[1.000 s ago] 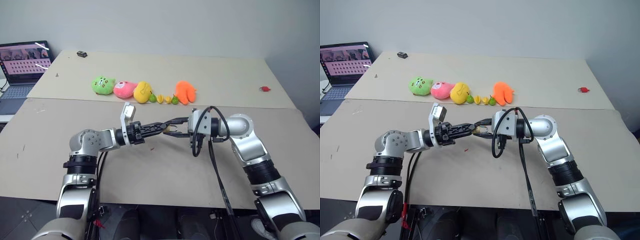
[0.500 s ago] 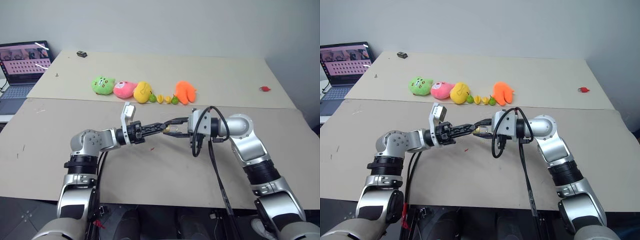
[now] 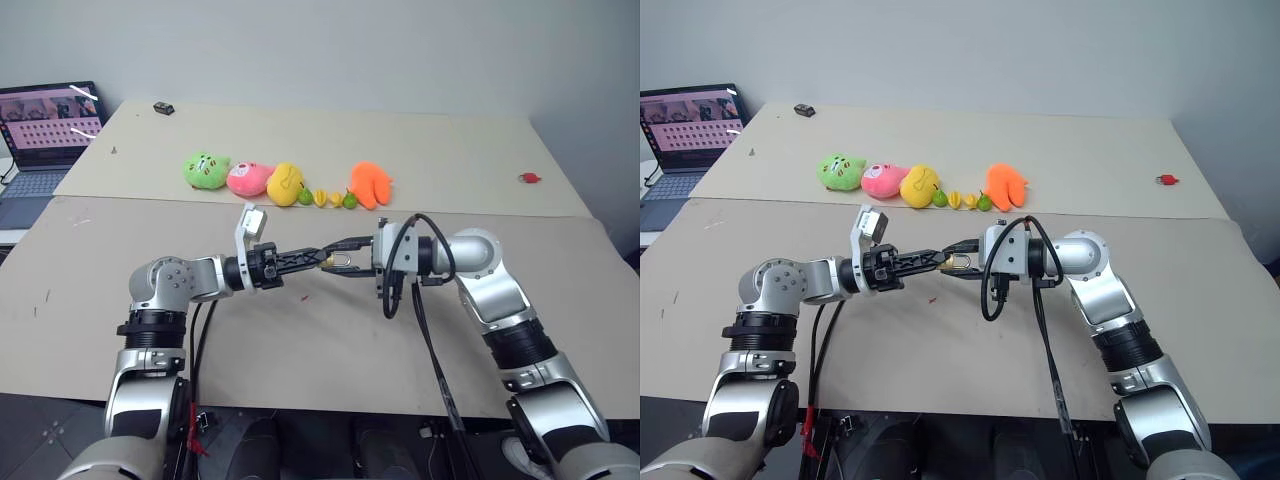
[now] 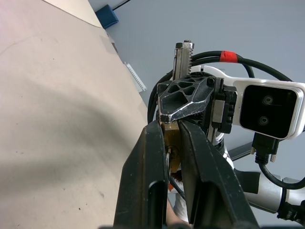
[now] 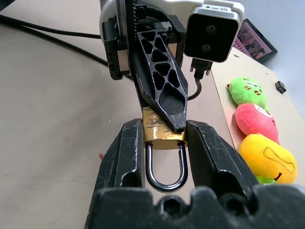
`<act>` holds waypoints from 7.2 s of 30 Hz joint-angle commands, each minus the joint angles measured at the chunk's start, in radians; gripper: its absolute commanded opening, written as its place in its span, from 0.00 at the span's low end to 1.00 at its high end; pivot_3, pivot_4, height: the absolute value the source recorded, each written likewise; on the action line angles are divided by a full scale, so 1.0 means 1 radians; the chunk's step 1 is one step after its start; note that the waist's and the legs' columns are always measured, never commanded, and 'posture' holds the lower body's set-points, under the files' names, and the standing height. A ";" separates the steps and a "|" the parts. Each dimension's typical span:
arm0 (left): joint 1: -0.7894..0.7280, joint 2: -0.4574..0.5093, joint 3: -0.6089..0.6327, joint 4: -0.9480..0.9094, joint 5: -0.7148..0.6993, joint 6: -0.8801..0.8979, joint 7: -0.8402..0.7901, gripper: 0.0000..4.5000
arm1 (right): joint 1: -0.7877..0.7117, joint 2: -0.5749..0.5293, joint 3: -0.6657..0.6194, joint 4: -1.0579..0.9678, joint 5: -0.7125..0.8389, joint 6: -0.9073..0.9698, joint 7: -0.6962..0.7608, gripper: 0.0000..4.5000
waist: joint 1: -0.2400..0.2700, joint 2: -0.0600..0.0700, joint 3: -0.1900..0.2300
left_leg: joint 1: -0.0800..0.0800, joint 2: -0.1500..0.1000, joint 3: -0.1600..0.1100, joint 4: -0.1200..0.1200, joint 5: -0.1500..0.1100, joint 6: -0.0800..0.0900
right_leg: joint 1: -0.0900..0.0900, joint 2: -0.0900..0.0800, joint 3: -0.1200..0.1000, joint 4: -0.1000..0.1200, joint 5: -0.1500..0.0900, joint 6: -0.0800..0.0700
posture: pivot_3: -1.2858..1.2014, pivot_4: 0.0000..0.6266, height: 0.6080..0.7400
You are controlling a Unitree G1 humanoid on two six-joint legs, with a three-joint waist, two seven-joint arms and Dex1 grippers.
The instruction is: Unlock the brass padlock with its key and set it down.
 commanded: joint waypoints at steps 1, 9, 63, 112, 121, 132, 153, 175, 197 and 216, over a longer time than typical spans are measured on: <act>-0.006 0.004 -0.032 -0.045 -0.057 0.074 -0.060 0.00 | -0.029 0.002 -0.024 0.003 -0.005 -0.022 -0.030 0.20 | 0.000 0.000 0.000 | 0.000 0.000 0.000 0.000 0.000 0.000 | 0.000 0.000 0.000 0.000 0.000 0.000 | 0.52 0.24 0.86; -0.011 0.070 -0.067 -0.038 -0.061 0.142 -0.124 0.00 | -0.028 0.016 -0.010 0.013 -0.008 -0.051 -0.034 0.20 | -0.001 0.000 0.000 | 0.000 0.000 0.000 0.000 0.000 0.000 | 0.000 0.000 0.000 0.000 0.000 0.000 | 0.52 0.24 0.86; -0.071 0.029 0.098 0.106 -0.051 0.099 -0.028 0.00 | -0.040 -0.047 -0.097 0.074 0.027 -0.074 -0.079 0.01 | 0.000 0.000 0.000 | -0.001 0.000 0.000 0.000 0.000 0.000 | -0.001 0.000 0.000 0.000 0.001 -0.001 | 0.52 0.24 0.86; -0.077 0.016 0.132 0.116 -0.052 0.085 0.003 0.00 | -0.024 -0.007 -0.075 -0.072 0.131 0.089 -0.016 0.01 | 0.000 0.000 0.000 | -0.001 0.000 0.000 0.000 0.000 0.000 | -0.001 0.000 0.000 0.000 0.001 -0.002 | 0.52 0.24 0.86; -0.076 0.010 0.133 0.114 -0.054 0.086 0.006 0.00 | -0.024 0.015 -0.067 -0.047 0.112 0.078 -0.021 0.01 | 0.000 0.000 0.000 | -0.001 0.000 0.000 0.000 0.000 0.000 | -0.001 0.000 0.000 0.000 0.001 -0.002 | 0.52 0.24 0.86; -0.078 0.012 0.149 0.114 -0.060 0.089 0.021 0.00 | -0.027 0.019 -0.042 0.064 0.029 -0.023 -0.025 0.01 | 0.000 0.000 0.000 | -0.001 0.000 0.000 0.000 0.000 0.000 | -0.001 0.000 0.000 0.000 0.001 -0.002 | 0.52 0.24 0.86; -0.066 0.007 0.144 0.103 -0.070 0.097 0.026 0.00 | -0.201 -0.036 -0.146 0.394 0.054 -0.060 -0.022 0.01 | -0.002 0.000 0.000 | 0.000 0.000 0.001 -0.001 0.000 0.000 | -0.001 0.000 0.000 0.000 0.004 -0.007 | 0.52 0.24 0.86; -0.071 0.012 0.149 0.111 -0.066 0.092 0.025 0.00 | -0.059 0.021 -0.088 0.104 0.155 0.088 0.114 0.01 | -0.001 0.000 0.000 | 0.000 0.000 0.000 -0.001 0.000 0.000 | -0.001 0.000 0.000 0.000 0.004 -0.007 | 0.52 0.24 0.86; 0.159 0.110 0.010 -0.055 0.007 0.033 -0.030 0.00 | -0.088 -0.017 -0.090 0.276 0.008 -0.111 0.036 0.01 | -0.010 0.000 0.000 | 0.001 0.000 0.001 -0.002 0.000 0.000 | -0.001 0.000 0.001 0.000 0.004 -0.007 | 0.52 0.24 0.86; 0.180 0.123 -0.011 -0.024 0.159 -0.231 -0.015 0.85 | -0.028 -0.029 -0.096 0.231 -0.002 -0.087 -0.021 0.00 | -0.001 0.000 0.000 | 0.001 0.000 0.001 -0.001 0.000 -0.001 | 0.000 0.000 0.001 0.000 0.004 -0.007 | 0.52 0.24 0.86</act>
